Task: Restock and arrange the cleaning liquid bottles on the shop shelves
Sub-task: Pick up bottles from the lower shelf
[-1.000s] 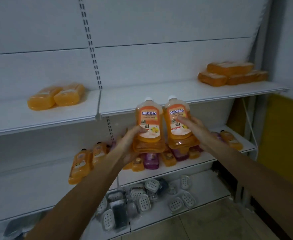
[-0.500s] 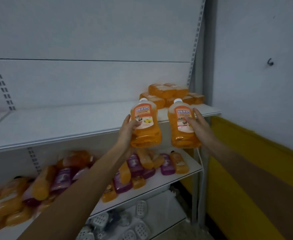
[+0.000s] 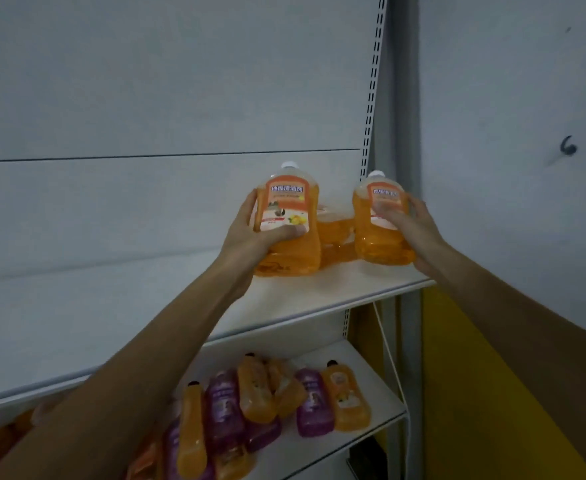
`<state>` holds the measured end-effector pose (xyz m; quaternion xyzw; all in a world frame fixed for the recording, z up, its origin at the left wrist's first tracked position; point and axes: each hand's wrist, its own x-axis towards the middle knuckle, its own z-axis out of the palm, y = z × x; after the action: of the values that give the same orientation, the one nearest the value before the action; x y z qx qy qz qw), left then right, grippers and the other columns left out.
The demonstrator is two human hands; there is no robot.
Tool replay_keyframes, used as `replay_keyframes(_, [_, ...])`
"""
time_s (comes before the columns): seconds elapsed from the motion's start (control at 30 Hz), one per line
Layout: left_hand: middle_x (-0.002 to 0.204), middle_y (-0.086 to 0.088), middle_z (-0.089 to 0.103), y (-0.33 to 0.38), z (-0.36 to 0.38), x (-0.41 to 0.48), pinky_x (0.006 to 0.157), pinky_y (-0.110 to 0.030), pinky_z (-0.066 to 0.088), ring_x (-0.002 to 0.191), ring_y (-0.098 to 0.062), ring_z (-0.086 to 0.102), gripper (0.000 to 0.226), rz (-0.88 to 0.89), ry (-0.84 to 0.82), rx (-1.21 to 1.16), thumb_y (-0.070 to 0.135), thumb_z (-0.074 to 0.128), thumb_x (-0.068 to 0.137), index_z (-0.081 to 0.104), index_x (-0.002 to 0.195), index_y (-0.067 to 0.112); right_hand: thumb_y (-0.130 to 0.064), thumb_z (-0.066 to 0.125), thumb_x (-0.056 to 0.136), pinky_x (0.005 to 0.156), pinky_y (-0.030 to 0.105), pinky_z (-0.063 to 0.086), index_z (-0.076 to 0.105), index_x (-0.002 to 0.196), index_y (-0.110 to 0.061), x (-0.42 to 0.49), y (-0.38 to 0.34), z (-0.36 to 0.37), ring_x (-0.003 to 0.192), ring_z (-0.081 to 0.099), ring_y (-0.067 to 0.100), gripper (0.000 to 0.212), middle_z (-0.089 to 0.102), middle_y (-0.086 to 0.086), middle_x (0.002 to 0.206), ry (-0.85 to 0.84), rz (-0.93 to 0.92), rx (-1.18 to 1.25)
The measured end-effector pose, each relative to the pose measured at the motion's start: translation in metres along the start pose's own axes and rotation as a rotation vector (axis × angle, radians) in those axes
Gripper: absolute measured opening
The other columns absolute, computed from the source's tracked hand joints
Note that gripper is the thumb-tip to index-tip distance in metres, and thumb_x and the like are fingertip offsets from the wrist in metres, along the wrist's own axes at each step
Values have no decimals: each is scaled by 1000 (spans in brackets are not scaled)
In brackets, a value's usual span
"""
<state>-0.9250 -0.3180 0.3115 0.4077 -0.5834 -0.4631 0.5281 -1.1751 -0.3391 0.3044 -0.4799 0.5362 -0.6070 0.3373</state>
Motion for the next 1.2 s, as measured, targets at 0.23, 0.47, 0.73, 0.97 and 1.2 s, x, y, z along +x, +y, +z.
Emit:
replay_keyframes(0.23, [141, -3, 44, 14, 30, 83, 99, -44, 47, 121, -25, 50, 86, 8, 159, 90, 25, 73, 77, 22, 147, 27, -44, 73, 76, 82, 38, 53, 33, 140, -35, 99, 8, -12, 103, 57, 19, 76, 53, -6, 124, -60, -98, -240])
replay_keyframes(0.47, [134, -3, 50, 2, 65, 126, 95, -46, 50, 115, -24, 54, 79, 32, 353, 66, 28, 75, 76, 33, 143, 26, -45, 73, 76, 87, 46, 52, 30, 141, -36, 167, 32, -13, 105, 58, 24, 79, 52, -3, 128, -261, -38, -225])
replay_keyframes(0.73, [133, -6, 52, -14, 99, 159, 94, -49, 50, 114, -29, 56, 79, -69, 466, 24, 29, 74, 77, 32, 143, 23, -35, 63, 88, 58, 26, 49, 53, 113, -17, 211, 36, -7, 75, 64, 16, 32, 64, 1, 92, -523, 160, -351])
replay_keyframes(0.97, [136, -7, 50, -19, 119, 172, 95, -51, 48, 116, -31, 54, 80, -120, 516, 49, 30, 74, 78, 30, 144, 23, -33, 51, 96, 80, 37, 56, 57, 101, -16, 217, 45, 1, 85, 68, 23, 18, 68, 9, 96, -566, 239, -278])
replay_keyframes(1.2, [127, -7, 55, -21, 136, 178, 91, -43, 52, 109, -28, 57, 70, -164, 517, 73, 29, 72, 80, 38, 139, 17, -38, 46, 92, 88, 39, 53, 64, 102, -14, 214, 60, 12, 89, 67, 25, 32, 70, 9, 100, -397, 216, -191])
